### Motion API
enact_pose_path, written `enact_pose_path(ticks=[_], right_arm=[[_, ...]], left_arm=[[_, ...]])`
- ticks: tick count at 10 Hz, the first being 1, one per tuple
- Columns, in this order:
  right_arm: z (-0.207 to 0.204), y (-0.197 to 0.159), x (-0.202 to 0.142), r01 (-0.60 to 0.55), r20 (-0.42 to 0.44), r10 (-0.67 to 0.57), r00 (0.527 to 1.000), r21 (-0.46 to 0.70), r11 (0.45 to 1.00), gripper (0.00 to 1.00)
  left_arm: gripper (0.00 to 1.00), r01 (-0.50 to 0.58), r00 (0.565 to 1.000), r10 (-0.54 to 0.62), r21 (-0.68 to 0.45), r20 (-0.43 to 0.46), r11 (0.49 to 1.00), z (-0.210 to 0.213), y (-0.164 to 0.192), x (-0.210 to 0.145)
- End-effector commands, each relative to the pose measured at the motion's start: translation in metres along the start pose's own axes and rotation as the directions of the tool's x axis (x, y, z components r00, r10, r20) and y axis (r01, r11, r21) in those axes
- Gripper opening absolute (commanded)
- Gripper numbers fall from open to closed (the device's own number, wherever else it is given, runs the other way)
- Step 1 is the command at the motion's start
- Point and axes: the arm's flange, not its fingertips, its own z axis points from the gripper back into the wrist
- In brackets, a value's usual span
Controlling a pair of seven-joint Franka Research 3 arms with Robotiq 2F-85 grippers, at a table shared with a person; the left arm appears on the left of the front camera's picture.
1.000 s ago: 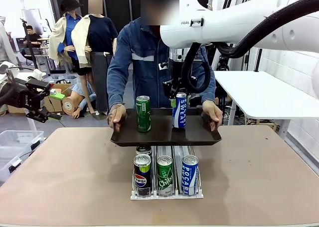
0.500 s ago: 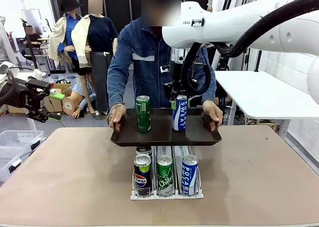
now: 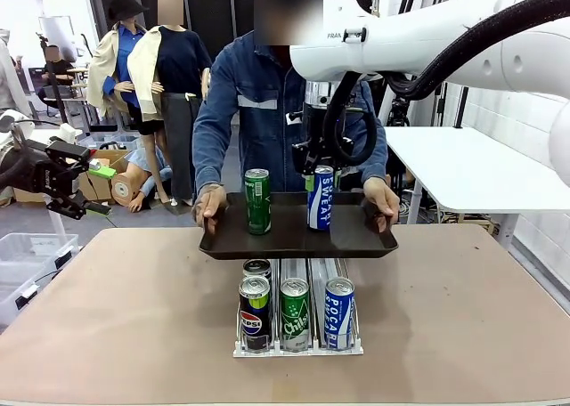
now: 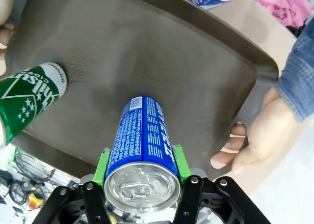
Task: Retrieve and hand over the desired beverage to the person.
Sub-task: Place the picked can on the Handle tray extended by the person.
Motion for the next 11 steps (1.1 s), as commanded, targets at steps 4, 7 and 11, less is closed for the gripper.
enact_pose_path(ticks=[4, 7, 11], right_arm=[[0.0169, 0.0006, 0.0011, -0.011, 0.003, 0.011, 1.000, -0.024, 1.000, 1.00], [0.0186, -0.0006, -0.0001, -0.017, 0.000, 0.017, 1.000, -0.034, 0.999, 1.00], [0.0176, 0.0028, -0.0007, -0.032, -0.034, 0.029, 0.999, -0.101, 0.994, 1.00]], left_arm=[[1.00, 0.003, 1.000, -0.003, -0.001, 0.006, 1.000, 0.0008, -0.0017, 0.0002], [1.00, 0.003, 1.000, -0.003, -0.001, 0.006, 1.000, 0.0008, -0.0017, 0.0002], [1.00, 0.003, 1.000, -0.003, -0.001, 0.006, 1.000, 0.0008, -0.0017, 0.0002]])
